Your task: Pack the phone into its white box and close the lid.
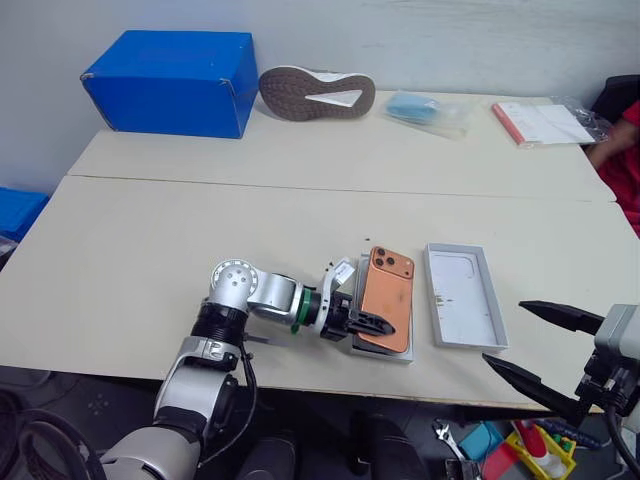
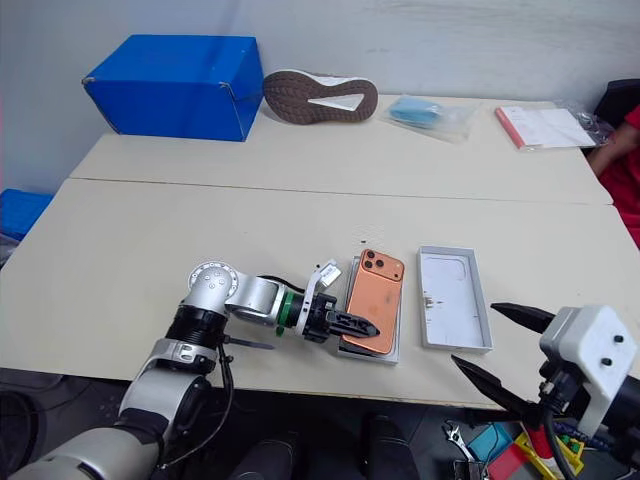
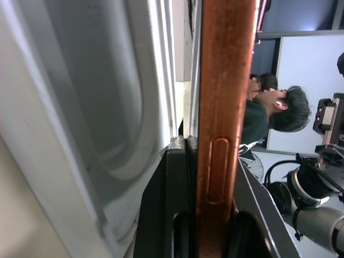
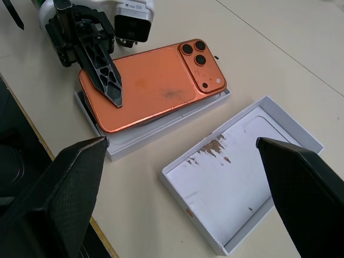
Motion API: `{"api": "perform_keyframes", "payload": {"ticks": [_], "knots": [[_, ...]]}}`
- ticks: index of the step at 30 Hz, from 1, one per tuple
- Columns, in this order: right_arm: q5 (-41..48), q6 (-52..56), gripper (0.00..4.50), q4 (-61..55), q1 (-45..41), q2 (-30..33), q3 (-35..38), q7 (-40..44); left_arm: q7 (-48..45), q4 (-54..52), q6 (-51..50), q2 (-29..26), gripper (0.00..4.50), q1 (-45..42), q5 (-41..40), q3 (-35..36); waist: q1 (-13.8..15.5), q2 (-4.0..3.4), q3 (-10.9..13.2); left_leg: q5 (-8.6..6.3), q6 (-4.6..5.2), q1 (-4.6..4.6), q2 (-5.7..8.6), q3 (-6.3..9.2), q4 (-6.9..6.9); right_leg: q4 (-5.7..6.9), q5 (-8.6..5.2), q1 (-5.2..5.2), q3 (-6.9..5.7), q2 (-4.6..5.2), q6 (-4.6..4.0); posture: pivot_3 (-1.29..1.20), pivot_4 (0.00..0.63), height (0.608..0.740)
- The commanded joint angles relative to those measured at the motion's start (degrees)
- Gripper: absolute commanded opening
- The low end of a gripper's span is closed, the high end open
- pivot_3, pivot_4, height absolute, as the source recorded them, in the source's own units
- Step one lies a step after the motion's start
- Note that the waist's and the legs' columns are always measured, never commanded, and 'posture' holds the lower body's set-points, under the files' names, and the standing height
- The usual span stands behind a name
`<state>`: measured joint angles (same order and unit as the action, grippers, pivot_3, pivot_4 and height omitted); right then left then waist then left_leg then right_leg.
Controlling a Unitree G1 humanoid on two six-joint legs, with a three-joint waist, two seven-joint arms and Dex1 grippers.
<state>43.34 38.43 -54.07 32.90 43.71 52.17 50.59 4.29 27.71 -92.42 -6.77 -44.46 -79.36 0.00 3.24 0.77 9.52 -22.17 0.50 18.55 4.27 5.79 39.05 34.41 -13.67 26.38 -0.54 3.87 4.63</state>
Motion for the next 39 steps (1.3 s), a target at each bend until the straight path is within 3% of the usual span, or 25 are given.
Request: {"api": "perform_keyframes", "payload": {"ticks": [1,6,7,9,15,22,33,39], "knots": [[0.8,-1.7,4.50,-1.4,0.9,-0.3,1.1,-0.2,3.9,-1.2,-0.1,0.9,0.11,0.7,-5.2,1.3,0.0,0.00,0.0,0.00,0.00,-0.02,0.00,-0.01,0.00,0.01,0.00,0.00,0.01,0.00,0.00,0.00,0.150,0.740],[0.8,-2.6,4.50,-1.0,1.5,-0.1,1.0,-0.5,9.2,-0.9,-0.1,2.6,0.11,1.4,-7.1,5.0,0.0,0.00,0.0,0.00,-0.01,-0.04,0.00,-0.03,0.00,0.03,0.00,-0.02,0.03,-0.01,0.00,0.00,0.150,0.740],[0.7,-2.7,4.50,-1.0,1.6,-0.1,1.0,-0.5,10.1,-0.8,-0.1,2.9,0.82,1.5,-7.2,5.6,0.0,0.00,0.0,0.00,-0.01,-0.04,0.00,-0.03,0.01,0.03,0.00,-0.02,0.03,-0.01,0.00,0.00,0.150,0.740],[0.7,-2.9,4.50,-1.1,1.8,-0.1,0.8,-0.7,11.5,-1.0,-0.1,3.4,1.23,1.9,-7.9,6.1,0.0,0.00,0.0,0.00,-0.01,-0.05,0.00,-0.04,0.01,0.03,0.00,-0.02,0.03,-0.01,0.00,0.00,0.150,0.740],[0.1,-3.8,4.50,-0.7,2.3,0.3,0.2,-0.3,12.8,-2.6,-0.1,1.9,3.02,2.5,-12.2,3.8,0.0,0.00,0.0,0.00,-0.03,-0.09,0.00,-0.07,0.02,0.07,0.00,-0.04,0.06,-0.02,0.00,0.00,0.150,0.740],[-0.8,-4.3,4.50,0.1,1.2,1.0,-1.7,-0.5,10.4,-2.3,-0.1,-2.2,3.02,0.4,-18.7,-0.8,-0.1,0.00,0.0,0.02,-0.07,-0.15,0.00,-0.08,0.02,0.13,0.00,-0.06,0.09,-0.05,0.00,0.00,0.150,0.740],[-2.1,-5.6,4.50,-0.5,0.4,-0.3,-5.3,-2.5,11.9,-1.0,0.7,-2.3,3.02,-2.6,-19.4,-2.5,0.0,0.00,0.0,0.02,-0.07,-0.13,0.02,-0.09,0.04,0.12,0.00,-0.06,0.10,-0.05,0.00,0.00,0.150,0.740],[-2.2,-6.2,4.50,-1.0,1.2,-1.1,-6.0,-3.3,10.6,-2.7,-0.1,-5.2,3.02,-2.9,-18.8,-3.9,-0.2,0.00,0.0,0.03,-0.08,-0.15,0.01,-0.09,0.04,0.17,0.00,-0.04,0.13,-0.08,-0.01,0.00,0.150,0.740]]}}
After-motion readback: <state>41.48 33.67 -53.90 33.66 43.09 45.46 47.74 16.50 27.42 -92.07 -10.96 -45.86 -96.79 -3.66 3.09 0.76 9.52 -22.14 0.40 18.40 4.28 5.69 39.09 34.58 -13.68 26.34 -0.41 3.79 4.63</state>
